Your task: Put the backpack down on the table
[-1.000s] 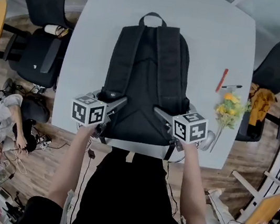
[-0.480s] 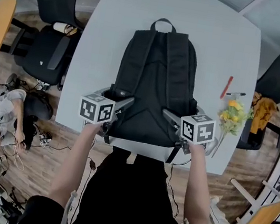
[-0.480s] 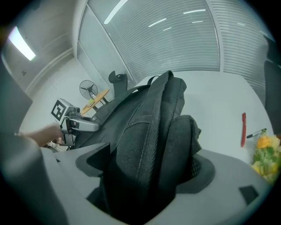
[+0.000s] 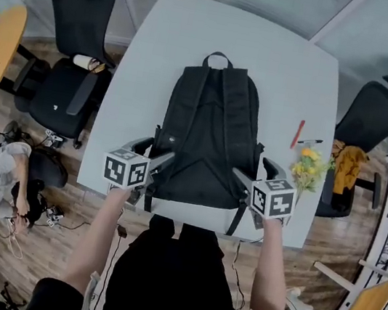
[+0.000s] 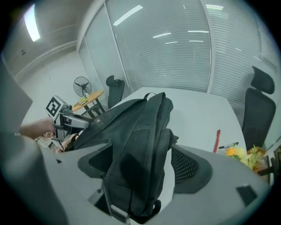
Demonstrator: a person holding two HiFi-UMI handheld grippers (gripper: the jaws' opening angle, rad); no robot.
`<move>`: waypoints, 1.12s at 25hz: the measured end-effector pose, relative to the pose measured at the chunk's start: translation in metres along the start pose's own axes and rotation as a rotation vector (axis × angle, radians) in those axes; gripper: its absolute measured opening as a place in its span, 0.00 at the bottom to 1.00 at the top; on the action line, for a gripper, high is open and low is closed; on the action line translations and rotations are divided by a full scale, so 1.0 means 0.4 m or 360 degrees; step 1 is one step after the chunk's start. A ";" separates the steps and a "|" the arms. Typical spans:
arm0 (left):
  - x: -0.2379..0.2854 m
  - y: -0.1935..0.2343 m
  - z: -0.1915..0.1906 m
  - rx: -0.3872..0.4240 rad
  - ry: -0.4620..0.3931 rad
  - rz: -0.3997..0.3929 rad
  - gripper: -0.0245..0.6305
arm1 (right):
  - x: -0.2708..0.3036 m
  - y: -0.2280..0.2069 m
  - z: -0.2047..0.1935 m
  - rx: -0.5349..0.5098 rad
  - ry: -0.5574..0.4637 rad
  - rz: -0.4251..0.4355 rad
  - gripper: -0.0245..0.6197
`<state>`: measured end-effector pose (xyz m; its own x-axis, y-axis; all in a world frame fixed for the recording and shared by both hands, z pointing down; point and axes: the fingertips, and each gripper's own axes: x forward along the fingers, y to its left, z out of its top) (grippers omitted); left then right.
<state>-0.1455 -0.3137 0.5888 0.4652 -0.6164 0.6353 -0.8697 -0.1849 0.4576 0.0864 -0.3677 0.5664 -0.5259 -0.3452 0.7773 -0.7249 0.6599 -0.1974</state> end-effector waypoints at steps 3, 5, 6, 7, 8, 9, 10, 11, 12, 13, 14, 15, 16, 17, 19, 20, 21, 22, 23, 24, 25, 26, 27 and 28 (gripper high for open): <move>-0.040 -0.024 0.010 0.0032 -0.0056 -0.0037 0.55 | -0.045 0.045 0.022 -0.0017 -0.0089 -0.0012 0.68; -0.069 -0.047 0.007 0.0060 -0.0087 -0.0070 0.54 | -0.067 0.089 0.021 -0.0021 -0.0132 -0.0004 0.67; -0.083 -0.058 0.003 0.0074 -0.0100 -0.0087 0.54 | -0.076 0.111 0.017 -0.0024 -0.0147 -0.0006 0.67; -0.098 -0.069 0.001 0.0089 -0.0116 -0.0101 0.54 | -0.085 0.134 0.011 -0.0027 -0.0161 -0.0007 0.66; -0.113 -0.079 -0.001 0.0105 -0.0137 -0.0112 0.54 | -0.093 0.156 0.005 -0.0025 -0.0175 -0.0007 0.66; -0.129 -0.090 -0.002 0.0122 -0.0163 -0.0122 0.54 | -0.101 0.180 -0.003 -0.0021 -0.0190 -0.0002 0.65; -0.147 -0.102 -0.003 0.0138 -0.0188 -0.0134 0.54 | -0.110 0.205 -0.011 -0.0014 -0.0206 0.0007 0.64; -0.165 -0.115 -0.005 0.0153 -0.0209 -0.0149 0.54 | -0.118 0.230 -0.019 -0.0006 -0.0222 0.0019 0.63; -0.182 -0.129 -0.007 0.0169 -0.0226 -0.0167 0.54 | -0.126 0.255 -0.026 0.0000 -0.0240 0.0031 0.63; -0.198 -0.143 -0.009 0.0189 -0.0239 -0.0186 0.53 | -0.133 0.278 -0.033 0.0005 -0.0257 0.0042 0.62; -0.212 -0.157 -0.013 0.0210 -0.0247 -0.0202 0.52 | -0.139 0.300 -0.040 0.0008 -0.0272 0.0054 0.61; -0.226 -0.169 -0.018 0.0228 -0.0255 -0.0216 0.52 | -0.145 0.321 -0.048 0.0009 -0.0283 0.0064 0.60; -0.240 -0.180 -0.024 0.0240 -0.0266 -0.0228 0.51 | -0.149 0.340 -0.057 0.0007 -0.0291 0.0070 0.59; -0.251 -0.189 -0.029 0.0245 -0.0281 -0.0239 0.50 | -0.152 0.356 -0.065 0.0003 -0.0297 0.0072 0.57; -0.268 -0.206 -0.040 0.0249 -0.0306 -0.0264 0.47 | -0.161 0.379 -0.077 -0.0012 -0.0309 0.0066 0.55; -0.274 -0.213 -0.049 0.0253 -0.0309 -0.0275 0.46 | -0.165 0.389 -0.082 -0.0018 -0.0316 0.0063 0.53; -0.280 -0.218 -0.059 0.0261 -0.0309 -0.0281 0.46 | -0.169 0.399 -0.087 -0.0022 -0.0324 0.0060 0.51; -0.286 -0.222 -0.068 0.0266 -0.0310 -0.0282 0.45 | -0.172 0.408 -0.092 -0.0025 -0.0333 0.0060 0.49; -0.293 -0.224 -0.077 0.0266 -0.0313 -0.0282 0.43 | -0.174 0.418 -0.097 -0.0028 -0.0339 0.0062 0.47; -0.301 -0.227 -0.088 0.0258 -0.0318 -0.0282 0.41 | -0.175 0.429 -0.104 -0.0032 -0.0343 0.0068 0.46; -0.309 -0.230 -0.100 0.0249 -0.0322 -0.0280 0.39 | -0.177 0.439 -0.114 -0.0037 -0.0344 0.0075 0.43; -0.315 -0.234 -0.111 0.0242 -0.0327 -0.0276 0.37 | -0.179 0.449 -0.122 -0.0044 -0.0348 0.0082 0.41; -0.320 -0.237 -0.119 0.0242 -0.0335 -0.0269 0.36 | -0.182 0.455 -0.125 -0.0053 -0.0356 0.0089 0.40; -0.324 -0.241 -0.122 0.0247 -0.0345 -0.0260 0.34 | -0.187 0.460 -0.124 -0.0066 -0.0372 0.0095 0.38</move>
<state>-0.1139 -0.1785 0.4926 0.5693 -0.7147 0.4063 -0.8090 -0.3990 0.4316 0.0143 -0.1873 0.5016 -0.6593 -0.4470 0.6046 -0.6734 0.7087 -0.2104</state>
